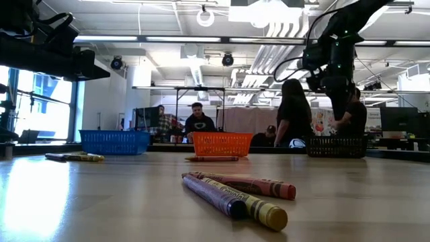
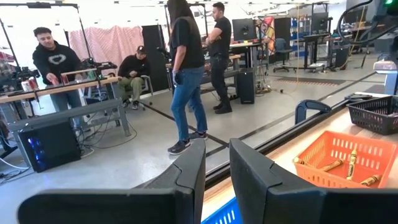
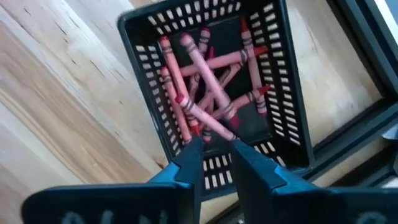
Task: Sort crayons
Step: Put the bottom red crayon into the black bin, then put the yellow crayon into the orange bin
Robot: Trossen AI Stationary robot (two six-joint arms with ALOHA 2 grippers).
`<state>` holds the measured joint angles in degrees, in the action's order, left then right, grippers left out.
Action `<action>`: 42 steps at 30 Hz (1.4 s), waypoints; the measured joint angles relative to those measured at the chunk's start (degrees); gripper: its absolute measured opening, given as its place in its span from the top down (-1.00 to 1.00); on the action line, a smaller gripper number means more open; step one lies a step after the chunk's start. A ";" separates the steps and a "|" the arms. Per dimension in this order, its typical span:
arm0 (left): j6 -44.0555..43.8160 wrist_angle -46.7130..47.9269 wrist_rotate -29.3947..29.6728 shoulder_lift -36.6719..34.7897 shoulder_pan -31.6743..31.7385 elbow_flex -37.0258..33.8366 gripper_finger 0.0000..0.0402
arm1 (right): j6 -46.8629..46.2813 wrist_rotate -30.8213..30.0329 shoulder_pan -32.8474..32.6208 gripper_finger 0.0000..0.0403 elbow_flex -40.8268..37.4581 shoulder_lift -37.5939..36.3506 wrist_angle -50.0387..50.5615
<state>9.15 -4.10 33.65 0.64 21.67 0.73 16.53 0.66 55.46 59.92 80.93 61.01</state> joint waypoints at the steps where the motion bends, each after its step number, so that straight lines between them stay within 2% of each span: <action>1: 0.00 0.00 0.00 -0.02 -0.01 -0.01 0.70 | -0.01 -0.29 0.00 0.65 0.00 0.00 0.32; 4: 0.00 0.00 -0.01 -0.01 -0.01 0.00 0.70 | -1.94 -0.29 0.00 0.63 0.00 0.00 2.09; 8: 0.00 0.00 0.00 -0.02 0.00 -0.02 0.70 | -6.64 3.35 -0.20 0.63 -0.06 -0.13 4.63; 13: 0.00 0.00 0.00 0.00 -0.02 -0.02 0.70 | -11.56 3.98 -3.20 0.64 -0.06 -3.07 0.19; 20: 0.00 0.00 0.00 -0.01 0.00 0.00 0.70 | -23.69 4.07 -13.13 0.64 3.18 -9.34 -3.99; 26: 0.00 0.00 0.00 -0.02 0.00 -0.01 0.70 | -37.21 3.81 -25.36 0.64 5.03 -15.04 -9.19; 30: -0.02 -0.04 0.00 -0.02 0.00 0.01 0.70 | -46.04 -0.28 -34.35 0.64 5.05 -17.65 -13.53; 33: -0.16 -0.60 -0.02 0.00 0.09 -0.02 0.70 | -50.80 -6.33 -40.81 0.64 5.05 -17.97 -16.18; 36: -4.23 -3.27 -0.63 -0.02 0.09 -0.01 0.70 | -54.88 -12.79 -46.24 0.64 5.07 -17.45 -17.92; 42: -16.63 -10.64 -9.92 -0.02 0.09 0.01 0.70 | -60.06 -20.28 -52.35 0.64 5.07 -15.40 -19.40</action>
<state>-7.48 -14.74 23.73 0.62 21.76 0.73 -43.52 -19.62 3.11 64.99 65.52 41.61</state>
